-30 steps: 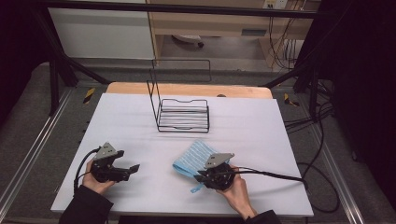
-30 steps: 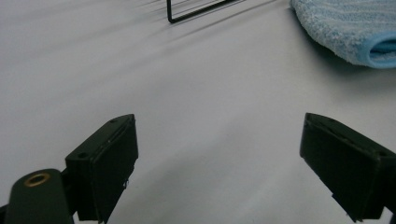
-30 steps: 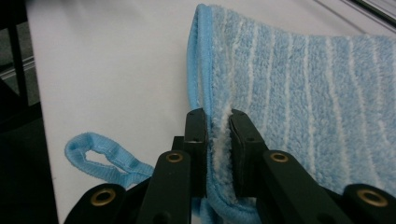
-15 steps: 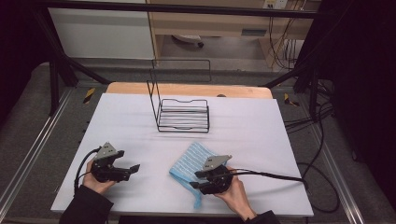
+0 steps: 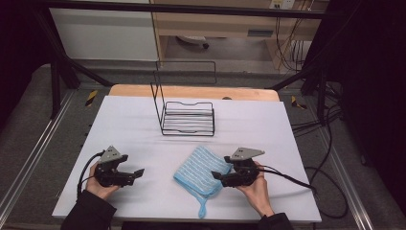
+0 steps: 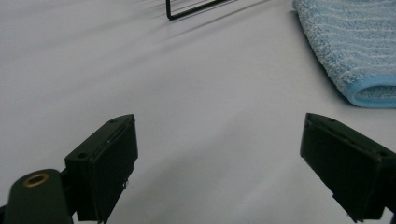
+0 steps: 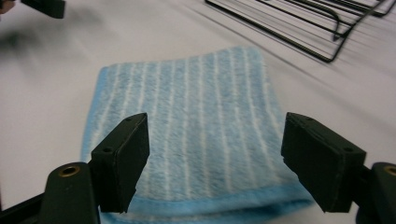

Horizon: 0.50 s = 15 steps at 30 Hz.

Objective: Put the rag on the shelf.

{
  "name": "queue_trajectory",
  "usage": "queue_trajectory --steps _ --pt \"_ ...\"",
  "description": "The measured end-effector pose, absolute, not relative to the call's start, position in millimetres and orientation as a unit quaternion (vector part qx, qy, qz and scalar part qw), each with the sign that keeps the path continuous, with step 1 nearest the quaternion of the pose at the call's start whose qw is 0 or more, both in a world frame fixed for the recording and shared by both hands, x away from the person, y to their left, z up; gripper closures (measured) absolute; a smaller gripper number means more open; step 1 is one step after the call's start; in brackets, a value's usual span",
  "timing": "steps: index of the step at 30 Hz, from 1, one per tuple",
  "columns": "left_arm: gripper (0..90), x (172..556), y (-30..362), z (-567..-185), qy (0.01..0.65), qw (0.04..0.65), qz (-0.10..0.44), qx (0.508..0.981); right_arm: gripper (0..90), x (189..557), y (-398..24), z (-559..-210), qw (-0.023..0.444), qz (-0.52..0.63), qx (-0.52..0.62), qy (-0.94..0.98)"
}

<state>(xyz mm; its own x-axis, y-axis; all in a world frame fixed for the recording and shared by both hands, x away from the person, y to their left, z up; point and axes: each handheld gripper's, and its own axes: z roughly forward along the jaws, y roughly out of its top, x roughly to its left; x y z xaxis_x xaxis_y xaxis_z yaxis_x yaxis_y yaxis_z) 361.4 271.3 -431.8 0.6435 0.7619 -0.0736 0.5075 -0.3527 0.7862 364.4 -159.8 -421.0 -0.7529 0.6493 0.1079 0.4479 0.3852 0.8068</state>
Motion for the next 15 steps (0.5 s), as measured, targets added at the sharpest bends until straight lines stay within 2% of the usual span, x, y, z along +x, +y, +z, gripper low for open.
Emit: queue_trajectory --steps 5,15 --pt "11.1 361.4 265.6 -428.7 0.397 0.414 0.152 0.805 24.8 371.6 -175.7 -426.0 0.121 0.435 0.361 0.816" --pt "12.0 363.7 235.2 -413.6 0.394 0.421 0.146 0.804 30.1 378.6 -182.2 -425.4 0.130 0.434 0.386 0.804"
